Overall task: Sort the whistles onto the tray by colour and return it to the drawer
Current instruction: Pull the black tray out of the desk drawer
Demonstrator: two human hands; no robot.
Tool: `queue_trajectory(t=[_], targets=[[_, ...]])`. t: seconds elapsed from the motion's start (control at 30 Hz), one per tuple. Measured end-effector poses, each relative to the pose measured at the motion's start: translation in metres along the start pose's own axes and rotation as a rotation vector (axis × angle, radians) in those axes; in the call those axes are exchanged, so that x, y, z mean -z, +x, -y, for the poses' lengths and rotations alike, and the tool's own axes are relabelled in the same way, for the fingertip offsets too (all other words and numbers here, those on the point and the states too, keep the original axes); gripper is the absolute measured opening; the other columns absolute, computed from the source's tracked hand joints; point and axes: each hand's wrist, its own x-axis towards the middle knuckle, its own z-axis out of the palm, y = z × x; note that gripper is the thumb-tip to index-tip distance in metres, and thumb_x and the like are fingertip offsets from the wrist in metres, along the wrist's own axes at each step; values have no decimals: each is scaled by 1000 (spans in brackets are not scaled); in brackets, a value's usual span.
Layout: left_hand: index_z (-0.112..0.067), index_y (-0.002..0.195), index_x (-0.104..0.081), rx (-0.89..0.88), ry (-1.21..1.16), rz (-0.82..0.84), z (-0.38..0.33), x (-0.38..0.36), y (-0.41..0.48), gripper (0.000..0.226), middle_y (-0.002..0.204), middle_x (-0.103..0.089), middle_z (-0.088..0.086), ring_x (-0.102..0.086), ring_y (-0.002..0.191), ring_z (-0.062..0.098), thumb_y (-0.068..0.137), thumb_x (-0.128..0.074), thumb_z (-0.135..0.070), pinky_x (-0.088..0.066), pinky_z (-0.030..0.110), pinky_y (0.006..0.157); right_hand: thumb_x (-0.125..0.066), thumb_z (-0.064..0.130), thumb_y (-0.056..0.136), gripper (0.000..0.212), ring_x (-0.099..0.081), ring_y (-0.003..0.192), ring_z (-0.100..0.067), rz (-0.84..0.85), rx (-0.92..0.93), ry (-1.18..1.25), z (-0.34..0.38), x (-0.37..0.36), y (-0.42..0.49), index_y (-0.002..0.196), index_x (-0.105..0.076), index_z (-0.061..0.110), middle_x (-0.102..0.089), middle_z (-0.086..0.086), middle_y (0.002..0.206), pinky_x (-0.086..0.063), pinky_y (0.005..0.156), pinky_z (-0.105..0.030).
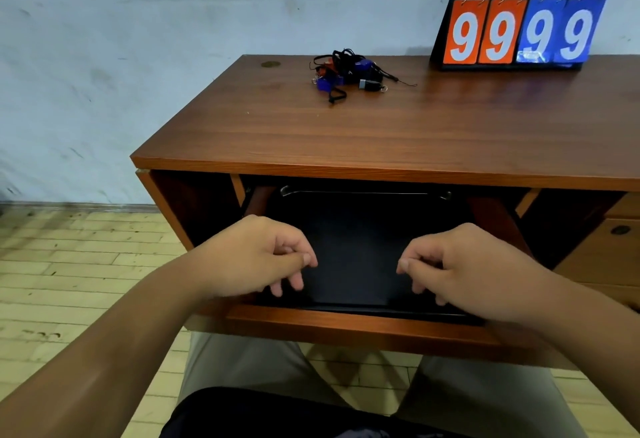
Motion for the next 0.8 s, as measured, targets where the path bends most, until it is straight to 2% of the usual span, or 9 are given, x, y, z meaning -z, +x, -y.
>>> queue_trajectory(t=[0.1,0.17,0.23,0.3,0.37,0.5,0.6,0.67,0.8], targets=[[-40,106,-69,98,84,-290,18,3,11,5,92,-75,-15,-72,83,3,103,-65,-38,-59,25,74,-59,47,102,18,-73,68,-4,-201,-124,-22,-14,5,9,95,-75,42,-76,20,80,-65,66,-34],[-31,120,-62,240,188,-384,29,4,19,24,105,-66,-11,-65,88,6,100,-68,-44,-52,24,67,-63,43,100,10,-70,78,-4,-324,-201,-64,-31,7,18,100,-72,39,-71,16,88,-60,70,-28],[-20,130,-55,341,230,-396,35,1,26,42,113,-60,-2,-61,85,8,99,-69,-46,-47,23,61,-66,45,99,22,-66,93,-10,-354,-283,-135,-48,8,26,116,-68,30,-60,12,107,-58,80,-32],[-14,132,-54,368,228,-379,34,-2,32,46,105,-60,0,-62,82,11,100,-68,-46,-51,26,61,-67,48,98,48,-65,100,-19,-322,-399,-151,-60,8,33,136,-59,21,-54,1,124,-60,86,-38],[-11,132,-53,370,218,-363,34,-4,39,47,94,-58,-1,-64,80,12,102,-66,-44,-56,28,64,-69,46,97,61,-65,97,-22,-301,-468,-125,-64,8,38,144,-52,12,-57,-8,131,-60,83,-39],[-6,132,-54,385,238,-354,34,-2,49,42,88,-59,2,-69,76,20,105,-63,-36,-64,38,68,-68,38,100,54,-62,85,-24,-295,-551,-99,-63,9,45,139,-51,5,-53,-16,135,-58,72,-37],[-4,134,-55,390,296,-348,35,0,51,38,90,-67,9,-72,70,25,107,-60,-30,-63,36,61,-65,30,102,40,-58,72,-21,-263,-595,-108,-65,10,47,127,-52,2,-57,-13,107,-50,57,-32],[-5,136,-55,397,296,-338,34,0,51,38,95,-68,10,-73,73,26,107,-60,-29,-62,36,61,-61,19,103,28,-60,73,-21,-239,-571,-116,-70,9,49,123,-57,0,-58,-8,91,-49,56,-31],[-6,134,-56,397,252,-361,32,1,49,33,94,-67,10,-70,79,24,108,-60,-26,-57,33,65,-55,5,101,15,-61,75,-22,-214,-558,-137,-70,10,47,113,-63,1,-65,-11,91,-51,59,-31]])
